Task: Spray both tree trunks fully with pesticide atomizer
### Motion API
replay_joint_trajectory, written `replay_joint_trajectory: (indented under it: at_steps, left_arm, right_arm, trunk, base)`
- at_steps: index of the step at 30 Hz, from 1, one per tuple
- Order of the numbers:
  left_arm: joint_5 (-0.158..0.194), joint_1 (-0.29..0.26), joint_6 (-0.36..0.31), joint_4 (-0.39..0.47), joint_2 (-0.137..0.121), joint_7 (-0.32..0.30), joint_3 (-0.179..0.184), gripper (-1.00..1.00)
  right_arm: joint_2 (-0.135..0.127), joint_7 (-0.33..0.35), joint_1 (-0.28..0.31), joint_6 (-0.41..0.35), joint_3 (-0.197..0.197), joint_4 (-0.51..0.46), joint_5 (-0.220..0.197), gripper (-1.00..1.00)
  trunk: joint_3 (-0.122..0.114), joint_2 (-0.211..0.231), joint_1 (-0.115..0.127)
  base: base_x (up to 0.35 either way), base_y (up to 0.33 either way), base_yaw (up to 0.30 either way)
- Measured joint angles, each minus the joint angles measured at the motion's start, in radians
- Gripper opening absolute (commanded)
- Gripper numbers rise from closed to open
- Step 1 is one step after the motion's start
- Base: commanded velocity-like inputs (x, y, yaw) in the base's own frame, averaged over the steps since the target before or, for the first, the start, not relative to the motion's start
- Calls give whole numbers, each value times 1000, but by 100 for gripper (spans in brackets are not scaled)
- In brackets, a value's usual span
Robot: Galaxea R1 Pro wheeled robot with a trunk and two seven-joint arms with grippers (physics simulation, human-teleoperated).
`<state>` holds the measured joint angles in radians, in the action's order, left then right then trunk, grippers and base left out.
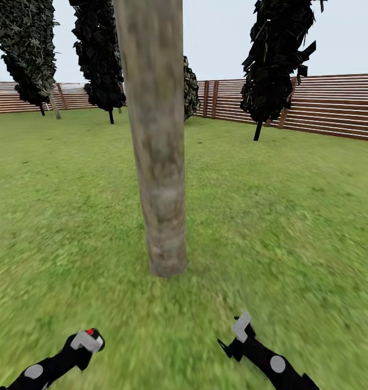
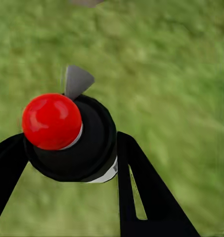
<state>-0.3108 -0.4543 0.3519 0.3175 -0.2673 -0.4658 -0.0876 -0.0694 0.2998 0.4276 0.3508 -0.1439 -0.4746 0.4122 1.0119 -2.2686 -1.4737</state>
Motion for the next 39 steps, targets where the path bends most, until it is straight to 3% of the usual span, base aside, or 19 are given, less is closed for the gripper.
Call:
replay_joint_trajectory:
  at_steps: [4, 5, 9, 11, 12, 15, 19, 20, 28, 32, 33, 39]
  left_arm:
    - [-173, -83, -89, 6, -11, -204, 1, -100]
    - [-193, -89, -93, 8, -11, -226, 1, -100]
    - [-349, -126, -120, 60, -6, -411, -1, -100]
    - [-407, -139, -156, 106, -2, -510, -3, -100]
    - [-420, -141, -171, 123, -1, -537, -3, -100]
    - [-436, -145, -209, 168, 3, -587, -1, -100]
    - [-439, -145, -215, 175, 5, -593, 1, -100]
    - [-438, -145, -216, 177, 7, -593, 5, -100]
    - [-442, -145, -220, 180, 67, -594, 62, -100]
    - [-443, -146, -221, 182, 104, -592, 67, -100]
    - [-442, -146, -220, 183, 124, -592, 75, -100]
    - [-446, -151, -225, 191, 172, -588, 126, -100]
  right_arm:
    - [1, 249, 83, -47, -4, -27, 20, 100]
    - [1, 275, 91, -49, -4, -28, 22, 100]
    - [2, 417, 136, -61, -4, -39, 56, 100]
    - [2, 461, 157, -72, -4, -53, 86, 100]
    - [2, 477, 162, -82, -4, -56, 92, 100]
    - [3, 522, 169, -106, -4, -65, 102, 100]
    - [9, 532, 170, -109, -7, -67, 103, 100]
    - [15, 535, 170, -110, -8, -68, 104, -100]
    - [61, 574, 170, -111, -10, -93, 105, -100]
    - [93, 574, 170, -111, -14, -106, 105, -100]
    - [113, 574, 171, -111, -15, -114, 107, -100]
    - [148, 574, 171, -115, -15, -118, 154, -100]
  trunk:
    - [0, 0, 0]
    - [0, 0, 0]
    - [0, 0, 0]
    - [0, 0, 0]
    - [0, 0, 0]
    - [0, 0, 0]
    - [0, 0, 0]
    - [0, 0, 0]
    - [0, 0, 0]
    - [0, 0, 0]
    - [0, 0, 0]
    - [0, 0, 0]
  base:
    - [0, 0, 0]
    - [0, 0, 0]
    - [0, 0, 0]
    - [0, 0, 0]
    - [0, 0, 0]
    - [0, 0, 0]
    - [0, 0, 0]
    - [0, 0, 0]
    - [0, 0, 0]
    - [0, 0, 0]
    - [0, 0, 0]
    - [0, 0, 0]
